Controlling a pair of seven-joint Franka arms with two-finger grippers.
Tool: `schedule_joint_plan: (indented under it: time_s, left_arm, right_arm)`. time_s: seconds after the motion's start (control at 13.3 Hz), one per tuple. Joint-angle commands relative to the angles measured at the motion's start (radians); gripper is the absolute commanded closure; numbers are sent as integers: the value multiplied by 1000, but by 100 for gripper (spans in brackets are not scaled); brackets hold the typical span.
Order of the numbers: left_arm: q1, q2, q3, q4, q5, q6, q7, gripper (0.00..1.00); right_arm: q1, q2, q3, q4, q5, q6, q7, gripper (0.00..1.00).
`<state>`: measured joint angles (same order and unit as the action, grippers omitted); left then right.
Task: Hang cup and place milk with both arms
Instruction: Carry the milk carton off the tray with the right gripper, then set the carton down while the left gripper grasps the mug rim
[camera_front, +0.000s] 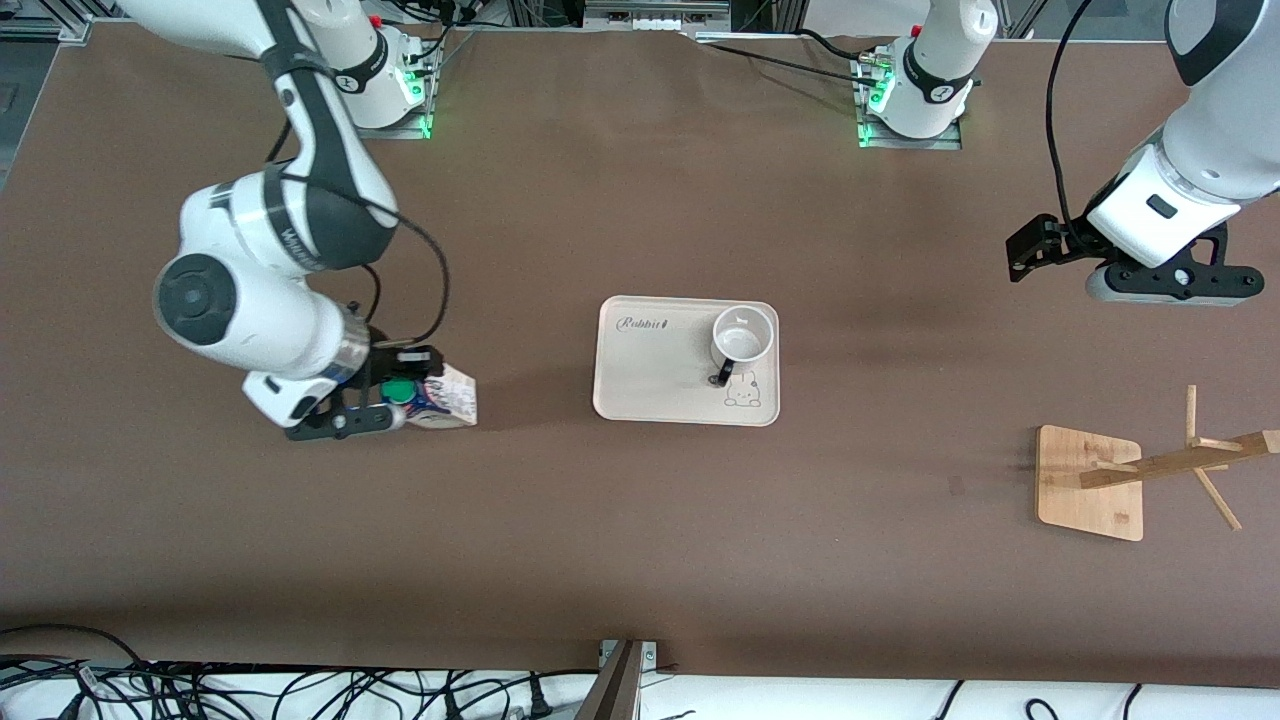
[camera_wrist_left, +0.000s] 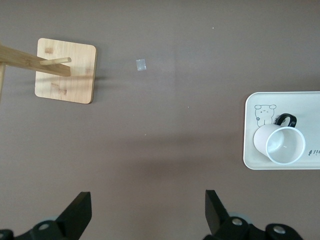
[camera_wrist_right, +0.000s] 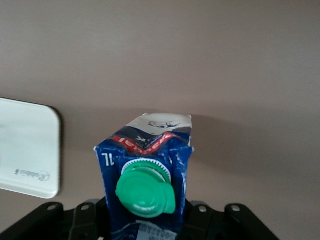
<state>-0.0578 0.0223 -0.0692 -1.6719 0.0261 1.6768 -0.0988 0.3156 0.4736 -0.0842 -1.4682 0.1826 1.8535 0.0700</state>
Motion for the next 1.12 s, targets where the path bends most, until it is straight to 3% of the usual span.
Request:
schedule_joint_plan:
  time_s: [0.0,0.22,0.53,0.82,1.05]
  left_arm:
    - [-2,18,-24,35,-11,-26,-12,0]
    - [-7,34,-49,32,-116,-29,-13,0]
    - [-28,99,-139,72,-132,-54,-24,0]
    - [-149,304,-139,256,-140,-52,-46,0]
    - [-256,448,-138,247,-132,137,-41,0]
  right_arm:
    - [-24,-27,-17,-29,17,-23,-30,65]
    - [-24,-52,-43,-109,2,6,-39,65]
    - [-23,-85,-77,-185,-28,52,-58,65]
    - [-23,-128,-86,-280,-72,113,-65,65]
    - [-23,-135,-91,-307,-72,128,-78,65]
